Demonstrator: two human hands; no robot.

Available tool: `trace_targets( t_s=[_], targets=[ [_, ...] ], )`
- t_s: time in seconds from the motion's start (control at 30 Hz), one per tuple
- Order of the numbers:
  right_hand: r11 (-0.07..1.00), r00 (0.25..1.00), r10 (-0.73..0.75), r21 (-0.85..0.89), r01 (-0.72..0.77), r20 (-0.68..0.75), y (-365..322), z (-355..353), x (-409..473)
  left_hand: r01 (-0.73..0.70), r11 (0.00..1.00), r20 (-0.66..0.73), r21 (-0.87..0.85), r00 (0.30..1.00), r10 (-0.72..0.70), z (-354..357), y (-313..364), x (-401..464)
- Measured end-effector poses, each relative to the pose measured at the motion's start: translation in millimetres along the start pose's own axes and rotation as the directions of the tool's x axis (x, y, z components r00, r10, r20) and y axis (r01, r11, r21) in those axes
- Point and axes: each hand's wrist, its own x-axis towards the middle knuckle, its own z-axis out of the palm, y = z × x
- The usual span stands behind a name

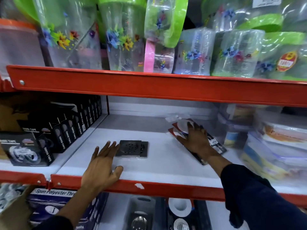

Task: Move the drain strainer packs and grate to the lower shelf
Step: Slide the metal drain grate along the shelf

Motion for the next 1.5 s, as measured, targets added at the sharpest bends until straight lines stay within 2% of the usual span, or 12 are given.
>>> trace_targets(
  t_s=[0.07,0.17,0.23,0.33,0.47,0.6,0.8,1.1,1.5],
  targets=[
    [1.0,1.0,0.024,0.01,-0.024,-0.006,16.2,-8.9,-2.8,0.001,1.0,0.0,0.006,1.0,-0.001,-0.4,0.7,0.1],
    [0.972,0.985,-0.171,0.163,0.169,-0.005,10.2,-18.1,-6.2,0.004,1.0,0.01,0.009,1.0,-0.004,-1.3,3.2,0.4],
    [0.916,0.934,-0.35,0.233,0.326,0.07,-14.5,-15.9,-14.4,0.0,1.0,0.017,0.012,1.0,-0.001,-1.3,5.0,-0.2],
    [0.866,0.832,-0.489,0.263,0.425,0.264,-66.8,3.6,-19.6,0.02,1.0,0.022,-0.007,1.0,-0.02,-2.8,5.6,-1.0],
    [0.861,0.738,-0.506,0.304,0.407,0.447,-129.4,31.3,-10.6,0.048,0.999,0.028,-0.009,0.998,-0.047,-3.6,5.5,-1.6],
    [0.876,0.673,-0.479,0.25,0.414,0.563,-160.7,48.3,2.1,0.062,0.998,0.04,0.01,0.997,-0.062,-3.2,4.7,-0.2],
    [0.867,0.67,-0.489,0.223,0.446,0.558,-156.8,55.8,15.0,0.046,0.999,0.023,-0.013,0.999,-0.046,-2.6,3.7,1.4],
    [0.91,0.71,-0.406,0.185,0.371,0.575,-116.9,54.5,9.4,0.054,0.998,0.008,-0.016,0.999,-0.054,-2.6,5.8,0.3],
    [0.897,0.71,-0.423,0.147,0.418,0.563,-153.7,54.0,-0.8,0.06,0.998,0.008,-0.032,0.998,-0.059,0.7,11.3,-0.7]
  ],
)
